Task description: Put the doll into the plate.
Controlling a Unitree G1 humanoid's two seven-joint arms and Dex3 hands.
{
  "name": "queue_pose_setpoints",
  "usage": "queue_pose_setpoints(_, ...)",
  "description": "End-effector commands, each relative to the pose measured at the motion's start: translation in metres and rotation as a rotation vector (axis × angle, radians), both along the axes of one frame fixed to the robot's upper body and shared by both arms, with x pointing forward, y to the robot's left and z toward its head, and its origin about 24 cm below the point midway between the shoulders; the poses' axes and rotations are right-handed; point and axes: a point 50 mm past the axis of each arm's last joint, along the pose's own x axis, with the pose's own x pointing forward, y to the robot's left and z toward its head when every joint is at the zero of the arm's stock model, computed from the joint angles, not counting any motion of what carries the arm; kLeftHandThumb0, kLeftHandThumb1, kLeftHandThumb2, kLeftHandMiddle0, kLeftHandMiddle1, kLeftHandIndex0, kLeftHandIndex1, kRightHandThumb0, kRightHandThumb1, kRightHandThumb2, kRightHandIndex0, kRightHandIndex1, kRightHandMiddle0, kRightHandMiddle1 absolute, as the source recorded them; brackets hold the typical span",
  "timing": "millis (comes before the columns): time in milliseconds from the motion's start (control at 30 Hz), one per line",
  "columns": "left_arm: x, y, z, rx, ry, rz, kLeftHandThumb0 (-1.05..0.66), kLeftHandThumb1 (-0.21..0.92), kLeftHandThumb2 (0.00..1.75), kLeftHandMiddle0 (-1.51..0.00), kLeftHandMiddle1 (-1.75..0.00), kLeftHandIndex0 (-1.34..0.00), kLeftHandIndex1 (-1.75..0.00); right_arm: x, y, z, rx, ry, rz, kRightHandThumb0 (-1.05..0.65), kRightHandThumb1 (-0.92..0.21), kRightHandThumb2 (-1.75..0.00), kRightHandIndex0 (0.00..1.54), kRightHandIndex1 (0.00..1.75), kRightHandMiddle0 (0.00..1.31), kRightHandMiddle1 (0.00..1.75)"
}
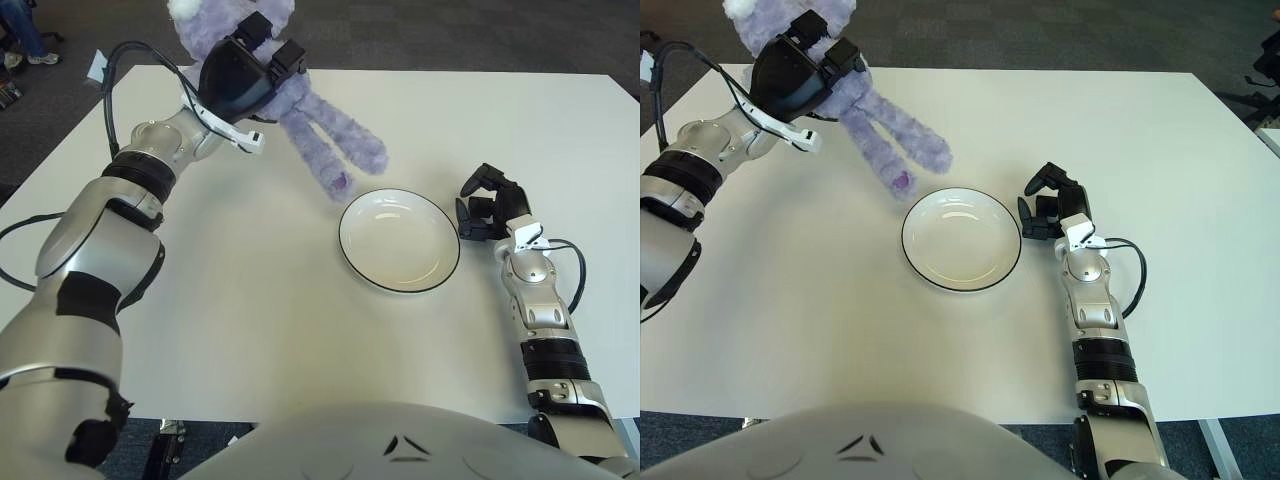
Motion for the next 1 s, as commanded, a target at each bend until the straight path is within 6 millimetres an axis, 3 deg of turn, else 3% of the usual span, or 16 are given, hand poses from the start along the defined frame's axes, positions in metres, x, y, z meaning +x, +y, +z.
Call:
queue_pose_setpoints(0, -0.001, 0.002, 0.009, -0.028, -0.015, -0.007, 0.0, 0.04, 1.53, -0.87, -1.4, -0.72, -1.75, -0.008, 0.0, -0.024, -0.007, 0.129, 0.006, -0.48, -0.32, -1.31, 1.23, 1.75, 0.61, 1.75)
queue_pose_setpoints(100, -0.001, 0.001, 0.011, -0.031, -0.027, -0.018, 0.0, 0.01, 1.53, -0.94, -1.31, -0.73, -1.75, -0.008, 0.0, -0.024, -0.006, 0.129, 0.007, -0.48, -0.32, -1.31, 1.23, 1.75, 0.61, 1.75)
queue_pose_setpoints(767, -0.02, -0.005, 0.042, -0.08, -0.113, -0.12, 0.0, 0.01, 1.5, -0.98, -1.23, -0.73, -1.75, -0.009, -0.001, -0.023, -0.023, 0.127, 0.014, -0.48, -0.33, -1.29, 1.22, 1.75, 0.6, 1.75)
queue_pose_setpoints(800, -0.021, -0.006, 0.043, -0.083, -0.112, -0.129, 0.0, 0.04, 1.53, -0.86, -1.42, -0.71, -1.75, -0.009, -0.001, -0.023, -0.024, 0.127, 0.014, -0.48, -0.33, -1.29, 1.22, 1.75, 0.6, 1.75)
queue_pose_setpoints(867, -0.023, -0.009, 0.043, -0.092, -0.104, -0.153, 0.0, 0.08, 1.53, -0.75, -1.58, -0.67, -1.75, -0.009, -0.001, -0.023, -0.025, 0.128, 0.013, -0.48, -0.33, -1.29, 1.22, 1.75, 0.6, 1.75)
queue_pose_setpoints(967, -0.025, -0.01, 0.043, -0.099, -0.096, -0.168, 0.0, 0.11, 1.53, -0.67, -1.69, -0.65, -1.75, -0.009, -0.001, -0.023, -0.025, 0.128, 0.013, -0.48, -0.33, -1.29, 1.22, 1.75, 0.6, 1.75)
